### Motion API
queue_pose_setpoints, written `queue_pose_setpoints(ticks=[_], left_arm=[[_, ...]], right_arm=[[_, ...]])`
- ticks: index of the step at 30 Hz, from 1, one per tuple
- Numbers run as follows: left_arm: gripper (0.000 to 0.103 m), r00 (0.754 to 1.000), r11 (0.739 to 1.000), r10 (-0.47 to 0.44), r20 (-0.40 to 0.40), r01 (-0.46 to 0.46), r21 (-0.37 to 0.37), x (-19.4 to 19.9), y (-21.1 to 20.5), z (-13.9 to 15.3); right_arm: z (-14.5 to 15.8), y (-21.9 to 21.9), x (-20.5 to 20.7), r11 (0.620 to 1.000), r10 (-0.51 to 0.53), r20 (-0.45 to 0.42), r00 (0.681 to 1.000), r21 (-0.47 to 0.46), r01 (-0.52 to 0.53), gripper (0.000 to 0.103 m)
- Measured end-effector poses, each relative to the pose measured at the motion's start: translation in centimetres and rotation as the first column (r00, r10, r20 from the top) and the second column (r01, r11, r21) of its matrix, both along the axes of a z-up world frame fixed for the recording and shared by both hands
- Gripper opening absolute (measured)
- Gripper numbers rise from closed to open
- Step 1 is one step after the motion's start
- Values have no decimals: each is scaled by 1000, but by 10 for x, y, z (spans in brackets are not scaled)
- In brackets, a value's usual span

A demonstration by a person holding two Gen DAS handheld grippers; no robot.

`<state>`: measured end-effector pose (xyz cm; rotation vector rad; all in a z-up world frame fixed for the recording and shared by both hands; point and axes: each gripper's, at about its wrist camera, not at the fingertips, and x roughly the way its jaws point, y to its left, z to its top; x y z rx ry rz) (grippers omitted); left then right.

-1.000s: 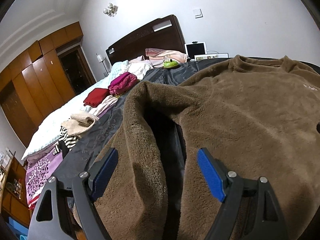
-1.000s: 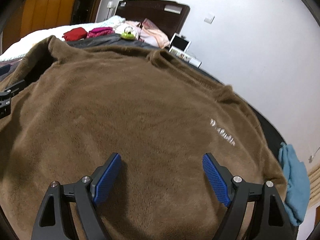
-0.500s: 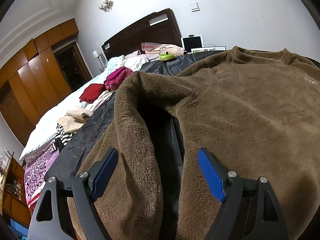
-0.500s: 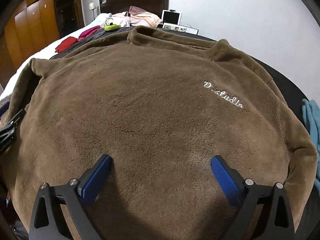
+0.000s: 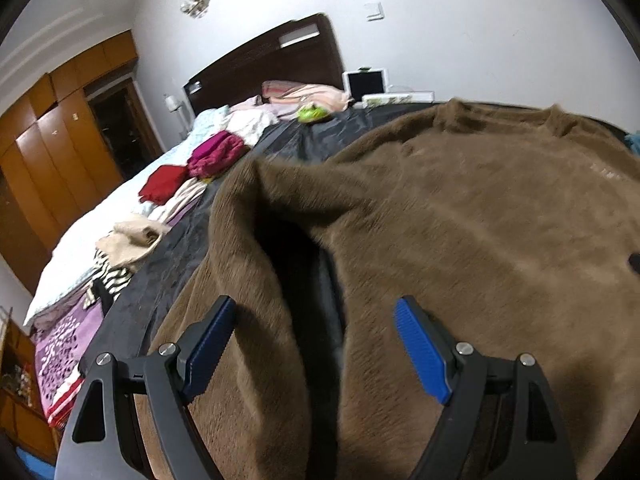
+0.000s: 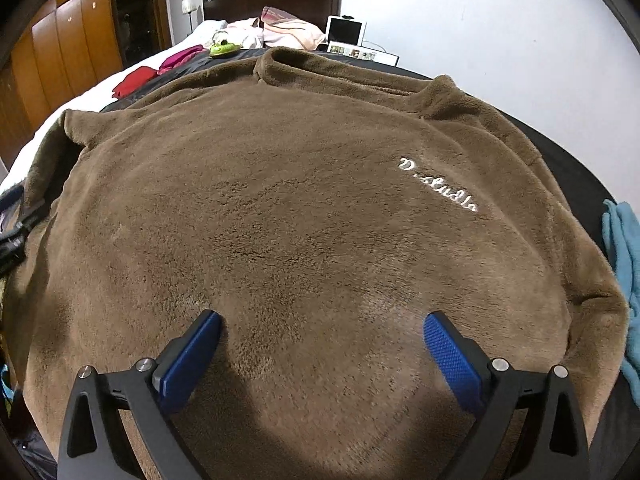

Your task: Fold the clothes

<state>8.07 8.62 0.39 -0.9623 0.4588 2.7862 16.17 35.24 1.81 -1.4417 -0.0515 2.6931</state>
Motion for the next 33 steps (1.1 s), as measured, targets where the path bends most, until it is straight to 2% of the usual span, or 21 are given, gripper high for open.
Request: queue_pose_setpoints(ticks=[5, 7, 10, 16, 22, 33], left_arm=[[86, 989, 988, -142, 37, 139, 66, -8, 32, 24], [86, 978, 979, -194, 76, 189, 70, -16, 53, 22], [86, 962, 970, -241, 130, 235, 59, -29, 79, 15], [86, 949, 974, -226, 221, 219, 54, -60, 109, -6], [86, 949, 982, -190, 253, 187, 35, -77, 110, -21], [94, 938, 983, -184, 295, 165, 85, -107, 105, -27]], right_arm=[[9, 3, 4, 994, -39, -44, 998, 102, 43, 102], [13, 6, 5, 989, -55, -64, 996, 137, 63, 102], [12, 15, 5, 987, -80, -64, 995, 131, 88, 102], [9, 27, 6, 986, -113, -63, 992, 112, 120, 102], [6, 26, 5, 987, -108, -54, 993, 111, 113, 102], [11, 29, 2, 981, -117, -72, 991, 145, 126, 102]])
